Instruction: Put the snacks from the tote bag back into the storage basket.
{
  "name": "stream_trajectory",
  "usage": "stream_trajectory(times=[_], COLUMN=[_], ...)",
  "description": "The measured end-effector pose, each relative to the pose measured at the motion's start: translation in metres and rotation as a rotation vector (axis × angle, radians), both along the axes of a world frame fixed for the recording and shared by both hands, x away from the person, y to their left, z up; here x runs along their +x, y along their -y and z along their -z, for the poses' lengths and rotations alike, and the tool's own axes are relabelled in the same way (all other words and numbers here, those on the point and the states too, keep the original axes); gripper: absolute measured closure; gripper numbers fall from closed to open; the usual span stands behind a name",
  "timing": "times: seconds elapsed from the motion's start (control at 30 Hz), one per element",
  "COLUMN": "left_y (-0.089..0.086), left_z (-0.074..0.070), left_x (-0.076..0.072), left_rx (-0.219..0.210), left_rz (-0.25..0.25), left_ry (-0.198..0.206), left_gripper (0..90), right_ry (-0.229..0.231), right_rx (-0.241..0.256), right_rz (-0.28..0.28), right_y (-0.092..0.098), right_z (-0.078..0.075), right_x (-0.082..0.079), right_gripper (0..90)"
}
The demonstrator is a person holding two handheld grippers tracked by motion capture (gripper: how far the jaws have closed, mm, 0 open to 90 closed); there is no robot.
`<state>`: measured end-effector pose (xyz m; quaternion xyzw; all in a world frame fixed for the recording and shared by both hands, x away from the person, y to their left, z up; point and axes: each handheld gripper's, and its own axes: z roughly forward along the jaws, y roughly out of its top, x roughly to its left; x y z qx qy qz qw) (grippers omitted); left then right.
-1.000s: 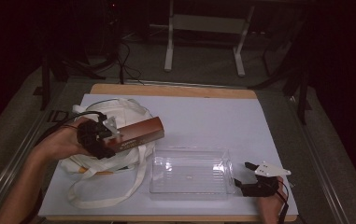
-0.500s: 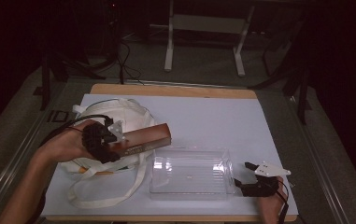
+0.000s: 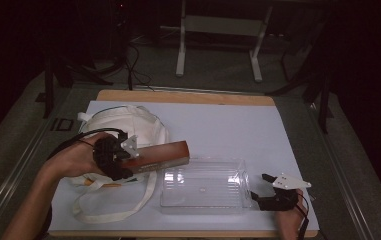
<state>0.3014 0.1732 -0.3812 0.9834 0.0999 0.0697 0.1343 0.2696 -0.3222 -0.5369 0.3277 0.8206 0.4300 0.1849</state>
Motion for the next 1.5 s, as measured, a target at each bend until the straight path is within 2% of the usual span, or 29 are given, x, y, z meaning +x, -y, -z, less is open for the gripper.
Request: stream_trajectory(times=[0.23,0.4,0.47,0.57,0.7,0.9,1.13,1.37,1.5], left_y=[0.006,0.008,0.010,0.012,0.016,0.021,0.031,0.040,0.043], left_z=[0.003,0.005,0.006,0.007,0.006,0.005,0.006,0.009,0.013], left_x=[-0.005,-0.008,-0.009,-0.012,-0.017,-0.021,-0.030,-0.034,-0.034], left_rx=[0.020,0.014,0.027,0.028,0.026,0.026,0.028,0.046,0.043], left_rz=[0.038,0.039,0.051,0.062,0.079,0.096,0.140,0.158,0.162], left_ry=[0.001,0.003,0.007,0.008,0.028,0.030,0.036,0.019,-0.014], left_gripper=[43.3,43.2,43.2,43.3,43.3,43.3,43.3,43.3,43.2], right_ry=[0.000,0.000,-0.002,-0.002,-0.002,-0.002,-0.002,0.000,-0.001], right_rx=[-0.001,0.000,-0.001,-0.001,-0.001,-0.001,-0.002,-0.004,-0.004], right_rz=[0.000,-0.001,-0.001,-0.001,-0.001,-0.001,-0.003,-0.003,-0.005], right_y=[0.000,0.000,0.000,0.000,0.000,0.000,0.000,0.000,0.000], right_z=[0.000,0.000,0.000,0.000,0.000,0.000,0.000,0.000,0.000], right_x=[0.000,0.000,0.000,0.000,0.000,0.000,0.000,0.000,0.000], right_gripper=[14.8,14.8,14.8,14.8,14.8,14.8,14.8,14.8,14.8])
